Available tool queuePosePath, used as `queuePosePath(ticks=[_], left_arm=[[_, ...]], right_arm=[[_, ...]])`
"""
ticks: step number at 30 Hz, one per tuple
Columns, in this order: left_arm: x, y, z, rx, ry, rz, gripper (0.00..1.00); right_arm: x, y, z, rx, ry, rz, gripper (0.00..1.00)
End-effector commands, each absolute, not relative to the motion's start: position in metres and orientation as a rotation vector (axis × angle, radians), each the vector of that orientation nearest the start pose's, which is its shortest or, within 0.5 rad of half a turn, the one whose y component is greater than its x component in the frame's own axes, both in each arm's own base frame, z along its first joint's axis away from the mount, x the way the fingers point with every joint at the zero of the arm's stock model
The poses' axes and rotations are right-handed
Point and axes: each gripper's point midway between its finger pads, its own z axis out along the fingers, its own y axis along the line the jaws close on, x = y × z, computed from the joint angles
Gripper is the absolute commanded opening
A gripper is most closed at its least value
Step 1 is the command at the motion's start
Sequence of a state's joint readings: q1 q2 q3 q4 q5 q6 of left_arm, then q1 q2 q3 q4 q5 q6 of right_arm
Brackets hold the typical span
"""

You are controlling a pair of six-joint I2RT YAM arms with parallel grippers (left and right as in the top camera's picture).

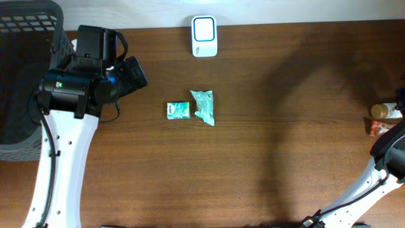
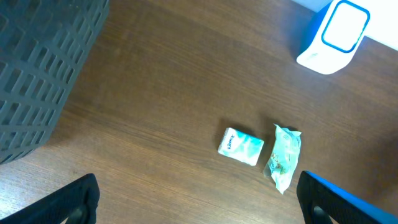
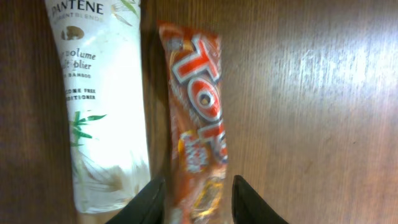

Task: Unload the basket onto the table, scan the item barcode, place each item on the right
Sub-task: 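Carry the snack bar right and place it beside the Pantene tube, then grasp the mint-green wipes pack with the right gripper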

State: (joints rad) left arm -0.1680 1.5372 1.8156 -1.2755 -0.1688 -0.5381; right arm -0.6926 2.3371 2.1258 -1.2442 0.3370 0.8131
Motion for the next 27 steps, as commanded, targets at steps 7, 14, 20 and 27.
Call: queuePosePath(ticks=[7,14,20,27], left_arm=[[0.362,-0.031,0.300,-0.512,2.488,-0.052,0.99],[0.362,-0.031,0.300,-0.512,2.488,-0.052,0.99],[0.362,-0.031,0.300,-0.512,2.488,-0.052,0.99],[0.362,-0.031,0.300,-0.512,2.488,-0.052,0.99]], right_arm=[[0.465,-0.167,0.120,1.128,2.531,0.881,0.89],[0.492,-0.014,0.126,0.563,2.759,0.931,0.90],[0.478,0.104,0.103,0.114,2.954,0.646,0.90],[0.442,0.223,0.082,-0.382,2.930,0.151,0.82]])
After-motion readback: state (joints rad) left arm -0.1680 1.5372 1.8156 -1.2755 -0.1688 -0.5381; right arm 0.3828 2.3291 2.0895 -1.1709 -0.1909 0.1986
